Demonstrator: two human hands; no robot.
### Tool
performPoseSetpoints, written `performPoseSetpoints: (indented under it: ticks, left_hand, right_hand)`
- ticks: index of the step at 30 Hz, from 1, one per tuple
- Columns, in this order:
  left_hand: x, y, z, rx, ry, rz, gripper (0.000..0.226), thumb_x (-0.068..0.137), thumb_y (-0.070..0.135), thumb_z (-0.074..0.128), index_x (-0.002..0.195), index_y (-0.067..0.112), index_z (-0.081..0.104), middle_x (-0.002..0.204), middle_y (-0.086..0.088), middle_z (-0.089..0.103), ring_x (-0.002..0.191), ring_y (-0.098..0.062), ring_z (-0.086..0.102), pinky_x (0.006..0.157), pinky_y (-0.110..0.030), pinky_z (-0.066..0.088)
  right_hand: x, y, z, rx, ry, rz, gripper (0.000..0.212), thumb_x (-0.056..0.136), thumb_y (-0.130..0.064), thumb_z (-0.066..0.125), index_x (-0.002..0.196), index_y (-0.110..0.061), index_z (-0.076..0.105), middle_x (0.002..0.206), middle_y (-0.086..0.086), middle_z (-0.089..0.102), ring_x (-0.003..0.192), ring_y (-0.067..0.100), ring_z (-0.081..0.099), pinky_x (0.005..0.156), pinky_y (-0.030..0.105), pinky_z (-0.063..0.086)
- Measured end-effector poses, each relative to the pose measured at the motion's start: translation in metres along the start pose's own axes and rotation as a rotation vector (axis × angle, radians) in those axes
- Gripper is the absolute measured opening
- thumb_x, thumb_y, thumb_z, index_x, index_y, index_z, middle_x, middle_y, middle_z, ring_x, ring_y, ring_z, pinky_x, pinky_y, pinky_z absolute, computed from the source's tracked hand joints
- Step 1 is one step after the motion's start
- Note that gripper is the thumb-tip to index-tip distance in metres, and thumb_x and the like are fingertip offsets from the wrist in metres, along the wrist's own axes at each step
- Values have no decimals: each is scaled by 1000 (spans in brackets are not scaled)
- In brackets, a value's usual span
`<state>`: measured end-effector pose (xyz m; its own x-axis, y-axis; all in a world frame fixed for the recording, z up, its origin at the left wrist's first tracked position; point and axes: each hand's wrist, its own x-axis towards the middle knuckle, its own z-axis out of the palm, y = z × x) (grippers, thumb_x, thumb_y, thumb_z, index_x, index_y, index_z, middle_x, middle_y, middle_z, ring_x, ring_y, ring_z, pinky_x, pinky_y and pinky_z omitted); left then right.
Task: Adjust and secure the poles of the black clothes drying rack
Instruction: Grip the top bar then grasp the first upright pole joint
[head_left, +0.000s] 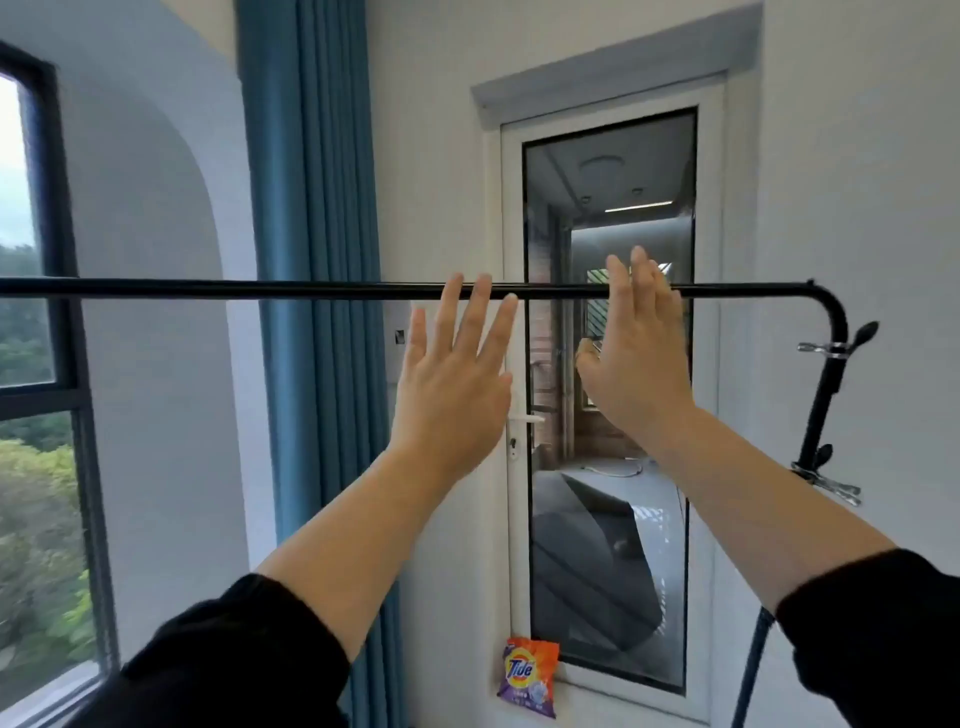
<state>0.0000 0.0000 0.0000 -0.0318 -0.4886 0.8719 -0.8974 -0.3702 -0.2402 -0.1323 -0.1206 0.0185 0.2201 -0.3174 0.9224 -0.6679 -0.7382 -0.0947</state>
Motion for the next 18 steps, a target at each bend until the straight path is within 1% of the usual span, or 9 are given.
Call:
performPoseSetpoints:
  ticks: [3, 5, 7, 10, 14, 18]
  left_hand:
    - [24, 16, 5, -3, 25, 23, 66, 97, 36, 28, 148, 18, -11, 160, -7, -12, 146, -29, -17, 113, -47, -13]
    - [39, 27, 12, -11, 49, 50, 66, 97, 34, 30, 149, 16, -7, 160, -9, -9, 146, -30, -15, 112, -47, -12]
    - [55, 42, 18, -10, 61, 78, 65, 97, 31, 32, 149, 14, -1, 160, -10, -2, 147, -31, -10, 112, -46, -11]
    - [86, 65, 38, 5, 68, 98, 63, 95, 26, 33, 149, 10, 4, 160, -12, 4, 147, -32, -8, 112, -44, -10]
    - [133, 93, 76, 43, 28, 112, 65, 95, 29, 37, 149, 8, 8, 159, -14, 9, 147, -34, -3, 118, -48, 1]
    - [172, 116, 109, 52, -8, 132, 62, 94, 38, 39, 147, 11, 20, 156, -14, 22, 146, -34, 9, 118, -50, 11]
  right_hand:
    - [18, 20, -4, -42, -44, 60, 75, 87, -21, 47, 150, -8, 7, 160, 17, 4, 148, 32, 1, 121, 48, 4]
    - [29, 33, -4, -62, -96, 74, 80, 86, -22, 50, 150, -10, 3, 160, 15, 2, 148, 30, -1, 121, 47, 3]
    - [37, 51, 2, -97, -119, 73, 84, 84, -23, 55, 150, -12, 4, 160, 14, 3, 148, 30, 0, 121, 47, 4]
    - [53, 83, 15, -109, -120, 69, 84, 83, -26, 57, 149, -12, 8, 160, 13, 7, 148, 29, 3, 121, 47, 7]
    - [74, 141, 38, -141, -113, 34, 83, 84, -34, 58, 149, -13, 11, 159, 11, 10, 148, 28, 6, 120, 48, 9]
    - [95, 195, 58, -175, -151, -27, 85, 84, -47, 59, 149, -15, 14, 159, 9, 13, 148, 27, 8, 120, 49, 10]
